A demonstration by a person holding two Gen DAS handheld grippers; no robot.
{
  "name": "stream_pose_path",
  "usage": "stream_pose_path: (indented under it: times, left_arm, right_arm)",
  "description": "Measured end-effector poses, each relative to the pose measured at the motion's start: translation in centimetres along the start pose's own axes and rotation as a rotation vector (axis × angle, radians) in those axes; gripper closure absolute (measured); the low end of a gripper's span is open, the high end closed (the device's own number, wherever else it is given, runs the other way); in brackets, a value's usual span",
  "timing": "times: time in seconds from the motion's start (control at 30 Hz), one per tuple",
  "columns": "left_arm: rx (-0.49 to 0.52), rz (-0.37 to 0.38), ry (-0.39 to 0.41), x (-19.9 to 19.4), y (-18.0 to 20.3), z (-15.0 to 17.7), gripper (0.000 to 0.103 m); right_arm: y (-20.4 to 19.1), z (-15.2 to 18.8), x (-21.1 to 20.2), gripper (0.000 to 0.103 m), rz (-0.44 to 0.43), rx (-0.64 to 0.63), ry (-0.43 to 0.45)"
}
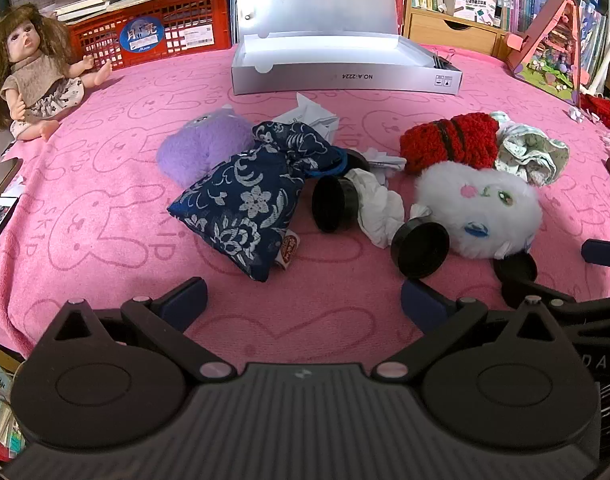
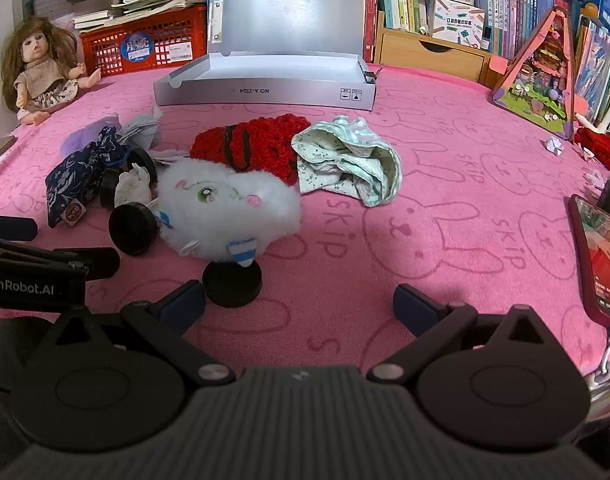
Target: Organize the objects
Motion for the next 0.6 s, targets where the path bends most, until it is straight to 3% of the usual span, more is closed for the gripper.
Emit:
stream_pose_path:
  times: [0.6]
  left_arm:
    - [0.006,0.003,0.0,-0.12,0.16,-0.11,0.0]
  right_arm:
    - [0.0,0.01,-0.08,0.0,0.001,0.0,-0.001]
Point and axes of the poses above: each gripper's, at about its wrist camera, not at the fingertips, and x roughly the way its jaws point, y to its right, z to its underside, the point moved 5 cm from there along x, roughly the way its jaws point, and after that the axes turned 14 degrees about x, right-handed, at the moved point
